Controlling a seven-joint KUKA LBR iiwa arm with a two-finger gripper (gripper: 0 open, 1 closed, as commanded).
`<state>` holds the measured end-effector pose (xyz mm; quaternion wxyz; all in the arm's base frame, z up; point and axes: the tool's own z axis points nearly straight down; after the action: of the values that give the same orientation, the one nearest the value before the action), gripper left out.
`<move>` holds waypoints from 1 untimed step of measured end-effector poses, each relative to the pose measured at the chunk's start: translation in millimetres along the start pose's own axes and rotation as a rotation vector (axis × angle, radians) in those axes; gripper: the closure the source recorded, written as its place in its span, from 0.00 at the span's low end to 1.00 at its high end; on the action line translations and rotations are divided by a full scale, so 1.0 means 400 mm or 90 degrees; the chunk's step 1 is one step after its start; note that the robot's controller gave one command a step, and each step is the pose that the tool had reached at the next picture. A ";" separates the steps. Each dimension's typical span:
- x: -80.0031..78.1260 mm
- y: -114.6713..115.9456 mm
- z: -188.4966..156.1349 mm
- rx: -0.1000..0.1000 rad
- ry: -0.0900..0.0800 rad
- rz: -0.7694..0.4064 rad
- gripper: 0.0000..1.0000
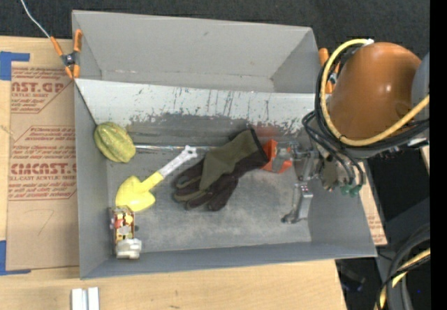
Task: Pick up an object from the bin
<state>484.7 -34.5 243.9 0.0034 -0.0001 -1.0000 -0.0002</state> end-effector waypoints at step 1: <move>-0.004 0.000 -0.011 0.000 -0.005 -0.001 0.00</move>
Offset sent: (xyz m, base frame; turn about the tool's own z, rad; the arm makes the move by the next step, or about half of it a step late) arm 0.0749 0.0599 -0.1739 -0.2614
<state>486.2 -34.4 248.1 -0.0009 0.0003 -1.0000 0.0001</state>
